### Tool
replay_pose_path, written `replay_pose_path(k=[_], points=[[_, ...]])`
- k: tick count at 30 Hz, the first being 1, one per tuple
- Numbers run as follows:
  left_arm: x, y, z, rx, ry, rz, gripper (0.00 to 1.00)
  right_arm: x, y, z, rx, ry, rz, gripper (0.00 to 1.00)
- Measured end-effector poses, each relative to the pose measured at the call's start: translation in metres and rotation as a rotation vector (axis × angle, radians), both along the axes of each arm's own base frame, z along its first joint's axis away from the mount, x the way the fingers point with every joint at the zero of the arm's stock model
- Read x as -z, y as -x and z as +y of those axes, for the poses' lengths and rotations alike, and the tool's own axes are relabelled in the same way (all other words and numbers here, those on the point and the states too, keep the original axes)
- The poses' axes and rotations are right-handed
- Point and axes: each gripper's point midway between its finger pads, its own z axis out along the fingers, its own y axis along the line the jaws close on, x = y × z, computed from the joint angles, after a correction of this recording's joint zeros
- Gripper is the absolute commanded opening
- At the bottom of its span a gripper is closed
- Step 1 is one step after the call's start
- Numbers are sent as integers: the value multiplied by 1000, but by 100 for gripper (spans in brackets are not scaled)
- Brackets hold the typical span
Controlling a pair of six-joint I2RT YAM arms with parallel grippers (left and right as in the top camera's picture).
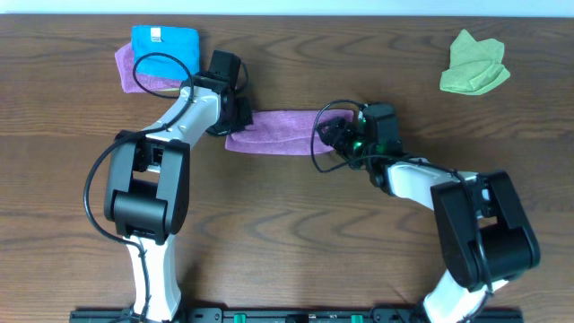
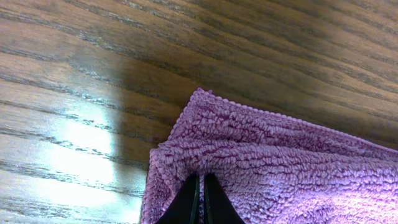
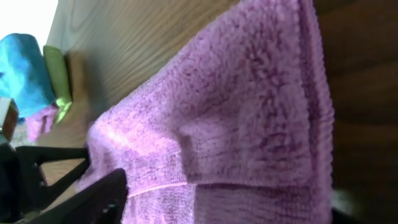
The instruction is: Fold the cloth
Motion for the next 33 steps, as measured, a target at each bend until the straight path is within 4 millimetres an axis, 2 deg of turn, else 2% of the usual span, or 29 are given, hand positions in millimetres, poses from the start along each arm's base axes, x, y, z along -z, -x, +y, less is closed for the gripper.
replay_pose_path(k=[3, 7, 8, 10, 12, 14, 28, 30, 33], points=[[0, 3, 0, 1, 0, 13, 6, 3, -2, -3, 12, 25, -8, 51], [0, 6, 0, 2, 2, 27, 6, 5, -7, -8, 15, 82, -48, 49], [0, 7, 0, 3, 3, 30, 6, 6, -8, -10, 15, 99, -59, 46], [0, 7, 0, 3, 4, 32, 6, 6, -11, -14, 14, 134, -82, 19], [0, 7, -1, 3, 5, 34, 6, 14, -11, -21, 33, 179, -81, 14], [0, 8, -1, 4, 7, 36, 6, 15, -12, -25, 39, 206, -91, 1], [0, 11, -6, 11, 35, 50, 6, 13, -15, -28, -67, 334, -192, 1], [0, 12, -8, 12, 48, 56, 6, 10, -12, -29, -88, 354, -200, 1], [-1, 14, -11, 3, 69, 67, 6, -6, -12, -29, -111, 374, -241, 1]])
